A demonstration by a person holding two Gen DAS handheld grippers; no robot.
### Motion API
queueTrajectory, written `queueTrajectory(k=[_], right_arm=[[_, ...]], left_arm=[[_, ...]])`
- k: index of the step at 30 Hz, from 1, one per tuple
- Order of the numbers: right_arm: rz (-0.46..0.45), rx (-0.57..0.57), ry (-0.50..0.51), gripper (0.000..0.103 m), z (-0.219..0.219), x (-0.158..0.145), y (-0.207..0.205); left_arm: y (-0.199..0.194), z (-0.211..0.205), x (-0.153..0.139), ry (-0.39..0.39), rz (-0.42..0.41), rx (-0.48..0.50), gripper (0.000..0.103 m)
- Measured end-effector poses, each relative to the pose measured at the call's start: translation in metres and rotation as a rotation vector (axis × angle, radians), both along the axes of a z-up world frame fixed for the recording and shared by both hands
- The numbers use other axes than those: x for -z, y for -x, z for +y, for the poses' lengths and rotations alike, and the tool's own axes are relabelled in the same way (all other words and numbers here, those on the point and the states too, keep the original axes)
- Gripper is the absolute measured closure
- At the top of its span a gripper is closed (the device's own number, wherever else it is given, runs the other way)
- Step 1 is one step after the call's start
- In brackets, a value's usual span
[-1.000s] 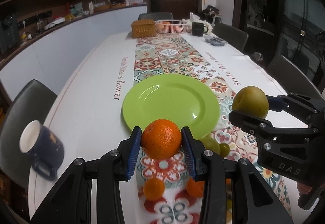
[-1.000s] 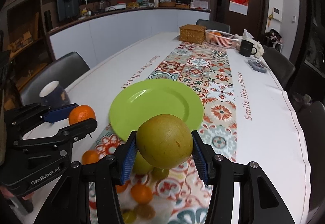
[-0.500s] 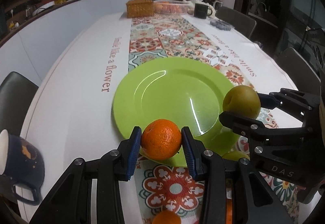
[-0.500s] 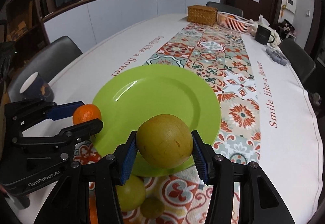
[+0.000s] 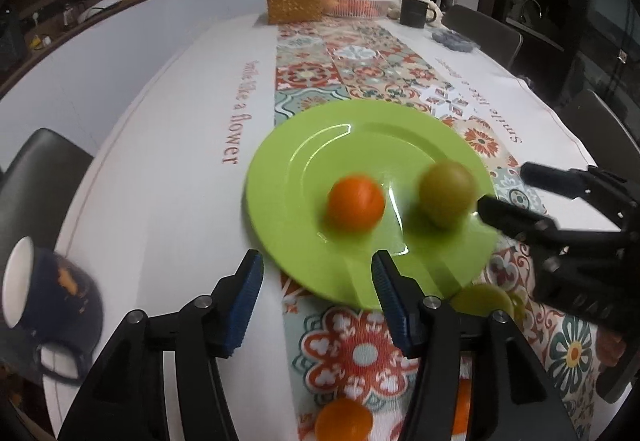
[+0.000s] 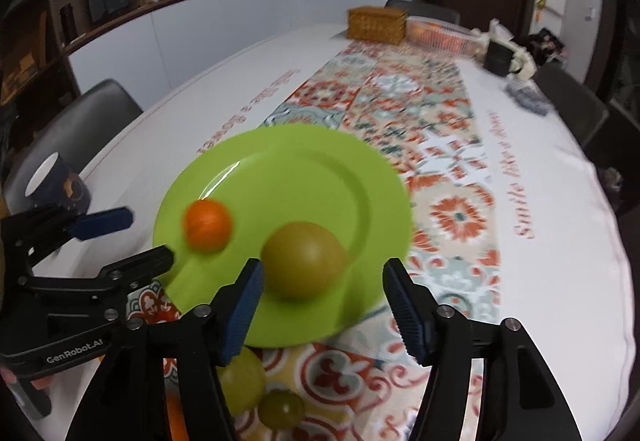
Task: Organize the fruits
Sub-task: 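Open both tools to release the orange and pomelo on the plate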
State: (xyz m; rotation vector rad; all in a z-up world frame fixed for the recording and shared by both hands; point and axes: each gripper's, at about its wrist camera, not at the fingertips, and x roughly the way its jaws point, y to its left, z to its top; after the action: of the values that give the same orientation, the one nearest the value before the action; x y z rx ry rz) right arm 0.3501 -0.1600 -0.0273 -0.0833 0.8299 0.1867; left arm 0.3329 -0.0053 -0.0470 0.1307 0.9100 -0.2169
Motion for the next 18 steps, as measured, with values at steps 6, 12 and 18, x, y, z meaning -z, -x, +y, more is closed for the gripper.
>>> queueTrajectory(k=[6,12,18], right_arm=[[-0.095,0.031,0.036,0.033,-0.007,-0.027,0.045],[-0.164,0.024,0.011,0.033,-0.01,-0.053,0.091],[-0.212,-0.031,0.007,0.033,-0.011,-0.073,0.128]], left_arm=[[0.045,-0.002,-0.031,-0.033,-0.092,-0.023,0.042],[0.088,-0.001,-0.06,-0.02,-0.159,-0.035,0.036],[0.132,-0.003,-0.084,-0.002,-0.22,-0.046,0.032]])
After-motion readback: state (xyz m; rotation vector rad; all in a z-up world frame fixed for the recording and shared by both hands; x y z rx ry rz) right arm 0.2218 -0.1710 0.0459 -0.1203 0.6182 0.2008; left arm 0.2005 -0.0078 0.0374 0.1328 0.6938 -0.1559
